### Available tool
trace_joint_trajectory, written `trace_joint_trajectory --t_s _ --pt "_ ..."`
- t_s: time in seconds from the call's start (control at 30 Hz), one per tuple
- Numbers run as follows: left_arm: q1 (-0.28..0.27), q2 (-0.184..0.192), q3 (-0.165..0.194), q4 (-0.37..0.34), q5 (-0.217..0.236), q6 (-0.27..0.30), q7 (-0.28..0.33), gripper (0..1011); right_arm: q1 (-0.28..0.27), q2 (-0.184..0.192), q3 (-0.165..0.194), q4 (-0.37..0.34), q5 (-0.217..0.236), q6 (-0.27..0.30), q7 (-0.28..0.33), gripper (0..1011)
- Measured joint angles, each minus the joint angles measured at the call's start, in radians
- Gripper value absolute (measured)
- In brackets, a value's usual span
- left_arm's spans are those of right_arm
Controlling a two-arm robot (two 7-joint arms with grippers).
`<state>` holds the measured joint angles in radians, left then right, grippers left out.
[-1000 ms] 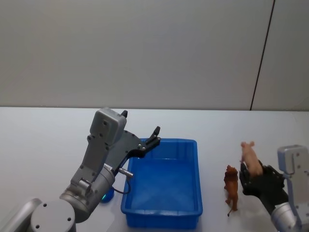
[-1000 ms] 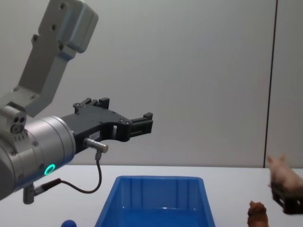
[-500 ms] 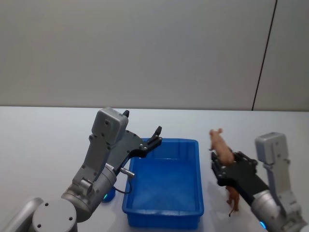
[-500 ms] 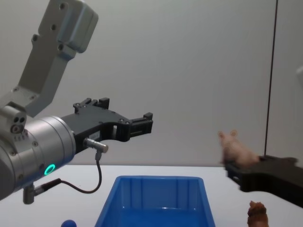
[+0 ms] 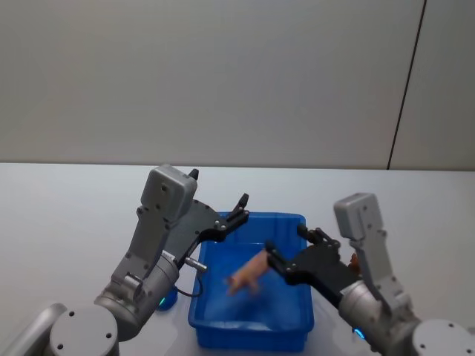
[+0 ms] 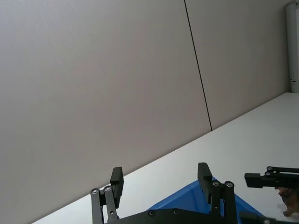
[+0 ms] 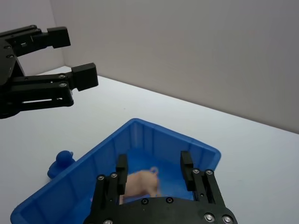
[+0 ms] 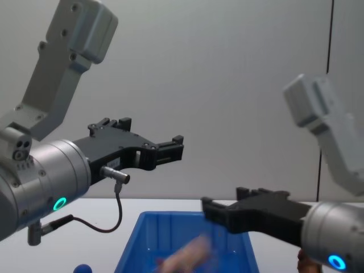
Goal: Pick up the two dolls from the table and place them into the box.
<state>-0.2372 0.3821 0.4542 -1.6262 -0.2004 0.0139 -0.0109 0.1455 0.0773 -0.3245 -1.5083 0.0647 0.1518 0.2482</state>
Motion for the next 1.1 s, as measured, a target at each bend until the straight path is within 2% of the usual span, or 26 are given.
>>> trace_joint_trajectory --t_s 0.23,0.43,0.8,1.1 --pt "0.000 0.000 0.000 0.000 0.000 0.000 0.000 1001 0.031 -0.026 -0.012 0.044 -0.012 0.025 0.010 846" --pt "0.000 0.000 0.000 0.000 0.000 0.000 0.000 1001 0.040 -0.036 -0.017 0.060 -0.023 0.045 -0.027 1001" --pt "0.000 0.000 0.000 0.000 0.000 0.000 0.000 1001 0.011 -0.031 -0.015 0.032 -0.037 0.074 -0.140 1001" --pt "0.000 0.000 0.000 0.000 0.000 0.000 0.000 1001 -0.057 -0.003 -0.004 -0.035 -0.049 0.103 -0.270 1001"
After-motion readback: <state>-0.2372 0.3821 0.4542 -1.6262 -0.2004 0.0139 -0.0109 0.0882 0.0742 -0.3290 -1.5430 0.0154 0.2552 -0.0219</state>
